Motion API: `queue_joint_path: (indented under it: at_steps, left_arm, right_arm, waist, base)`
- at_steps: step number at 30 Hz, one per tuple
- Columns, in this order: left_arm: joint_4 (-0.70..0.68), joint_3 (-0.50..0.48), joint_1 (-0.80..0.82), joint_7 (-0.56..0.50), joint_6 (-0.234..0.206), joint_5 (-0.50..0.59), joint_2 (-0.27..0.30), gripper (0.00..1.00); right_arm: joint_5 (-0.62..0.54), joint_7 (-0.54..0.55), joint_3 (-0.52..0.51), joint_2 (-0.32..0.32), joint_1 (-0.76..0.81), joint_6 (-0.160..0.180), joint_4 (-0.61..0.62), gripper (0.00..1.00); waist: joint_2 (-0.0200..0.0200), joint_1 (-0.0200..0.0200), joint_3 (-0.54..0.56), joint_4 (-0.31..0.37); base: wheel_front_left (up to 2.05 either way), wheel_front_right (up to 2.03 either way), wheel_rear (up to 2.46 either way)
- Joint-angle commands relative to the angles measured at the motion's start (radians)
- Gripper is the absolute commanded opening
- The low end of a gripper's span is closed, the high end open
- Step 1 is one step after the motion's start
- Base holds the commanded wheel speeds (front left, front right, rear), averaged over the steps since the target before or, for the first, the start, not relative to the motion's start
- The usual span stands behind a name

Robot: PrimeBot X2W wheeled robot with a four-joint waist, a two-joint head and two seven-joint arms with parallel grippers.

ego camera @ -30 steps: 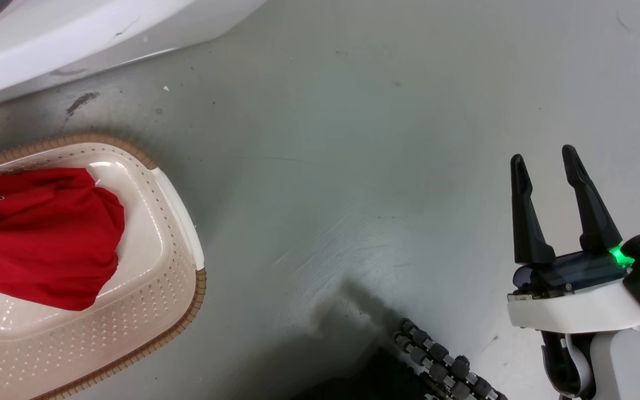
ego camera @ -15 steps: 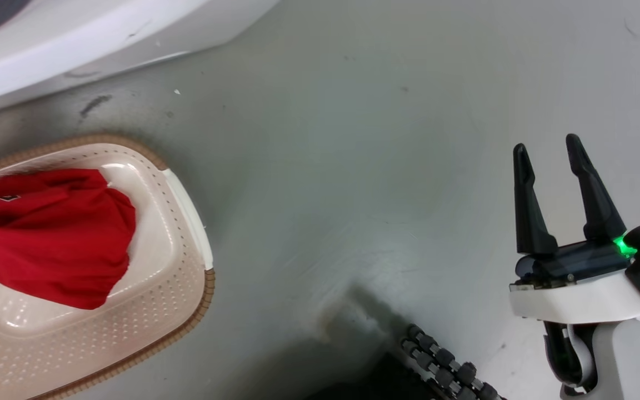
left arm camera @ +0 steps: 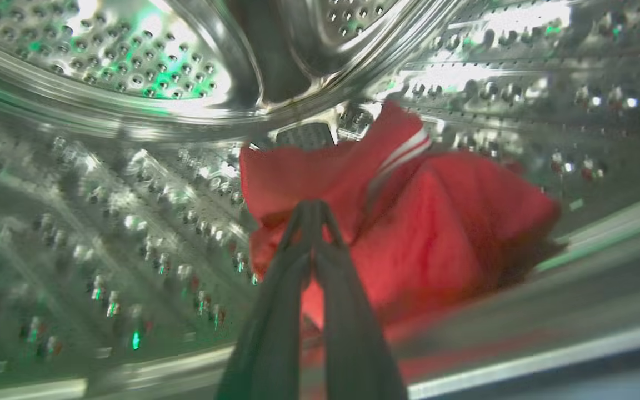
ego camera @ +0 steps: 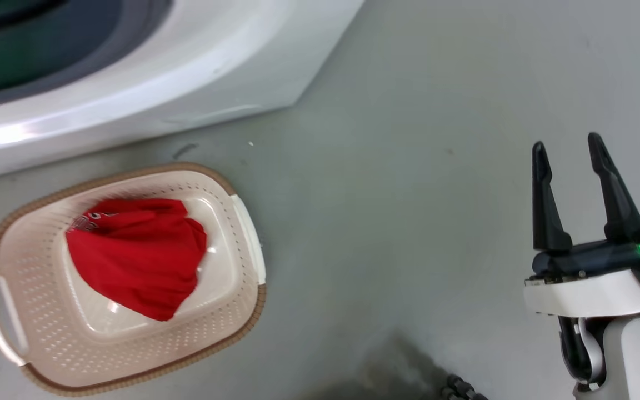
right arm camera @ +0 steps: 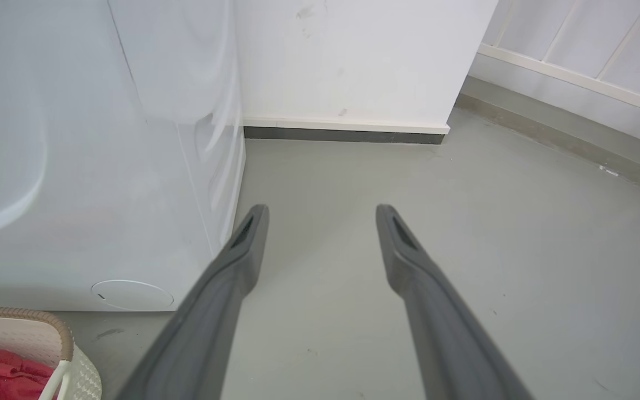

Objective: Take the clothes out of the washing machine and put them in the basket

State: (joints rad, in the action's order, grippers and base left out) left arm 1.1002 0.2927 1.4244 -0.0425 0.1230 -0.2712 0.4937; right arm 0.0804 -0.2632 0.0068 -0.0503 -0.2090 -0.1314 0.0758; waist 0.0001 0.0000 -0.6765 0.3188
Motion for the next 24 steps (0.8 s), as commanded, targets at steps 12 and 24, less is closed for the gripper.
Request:
queue_joint_path:
  at_steps: [12,24]
  left_arm:
    - [-0.037,0.062,-0.331,0.205,0.006,-0.104,-0.088,0.0]
    - [-0.262,0.085,-0.56,0.286,-0.012,-0.157,-0.081,0.0]
  right_arm:
    - [-0.086,-0.002,-0.02,0.0,0.1,0.001,-0.06,1.0]
    - [-0.117,-0.002,-0.029,0.0,0.168,0.001,-0.087,1.0]
  waist:
    - [-0.0001,0.0,0.296,-0.137]
    - [-0.0001,0.0,0.453,-0.19]
  base:
    - [0.0,0.0,0.0]
    - [0.0,0.0,0.0]
